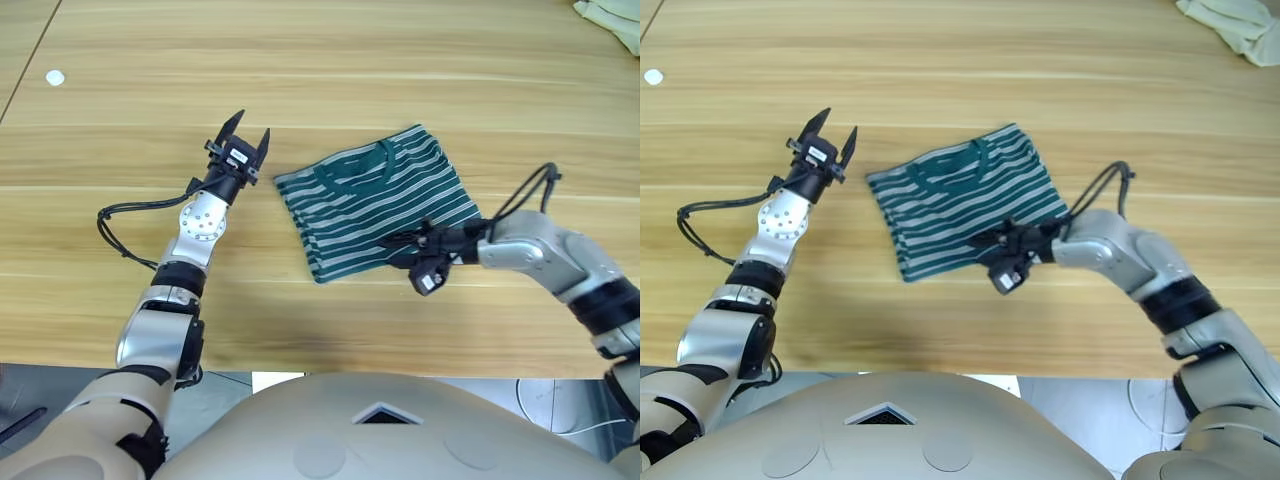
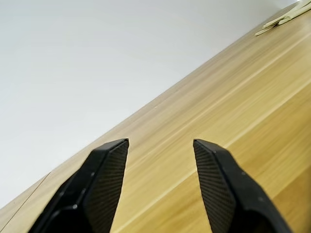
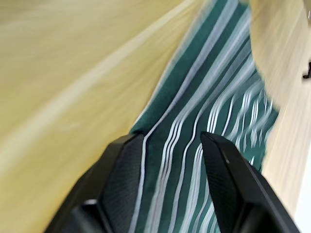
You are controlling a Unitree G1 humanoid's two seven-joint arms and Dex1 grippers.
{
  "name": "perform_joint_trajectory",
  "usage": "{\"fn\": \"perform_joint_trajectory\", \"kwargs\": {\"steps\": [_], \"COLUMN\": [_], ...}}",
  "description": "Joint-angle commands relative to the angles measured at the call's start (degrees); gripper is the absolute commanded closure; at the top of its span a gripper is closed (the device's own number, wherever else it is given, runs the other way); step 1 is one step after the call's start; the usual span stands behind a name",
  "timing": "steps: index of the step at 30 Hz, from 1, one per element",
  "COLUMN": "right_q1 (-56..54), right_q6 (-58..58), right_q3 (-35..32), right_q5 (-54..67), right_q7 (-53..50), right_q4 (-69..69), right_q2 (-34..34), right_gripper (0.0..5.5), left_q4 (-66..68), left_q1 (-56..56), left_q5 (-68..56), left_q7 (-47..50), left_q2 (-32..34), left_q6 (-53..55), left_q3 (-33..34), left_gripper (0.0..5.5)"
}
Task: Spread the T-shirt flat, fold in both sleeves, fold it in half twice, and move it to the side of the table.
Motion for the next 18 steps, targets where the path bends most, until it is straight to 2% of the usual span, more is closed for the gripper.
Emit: {"fn": "perform_joint_trajectory", "kwargs": {"steps": [1,6,10,14,18], "right_q1": [-2.47,-8.59,-7.37,-2.42,0.26], "right_q6": [6.23,5.91,8.25,10.00,10.51], "right_q3": [-7.94,-6.90,-10.31,-15.20,-16.61], "right_q5": [3.87,2.62,6.03,6.77,5.81], "right_q7": [-6.09,-7.14,-11.12,-14.81,-15.36], "right_q4": [-6.36,-2.49,-1.80,-2.78,-2.85], "right_q2": [6.26,12.76,17.74,17.56,16.79], "right_gripper": [3.31,3.31,3.31,3.31,3.31], "left_q4": [-1.26,-2.94,-0.61,6.93,12.77], "left_q1": [-0.56,0.06,-3.36,-12.70,-17.13], "left_q5": [0.26,3.53,11.13,25.10,30.91], "left_q7": [-1.03,-1.98,-7.48,-8.57,-7.82], "left_q2": [0.62,1.17,2.76,1.64,3.81], "left_q6": [-0.21,-3.18,-8.76,-8.61,-6.11], "left_q3": [-0.40,-3.36,-11.70,-23.06,-27.89], "left_gripper": [3.04,3.04,3.04,3.04,3.04]}}
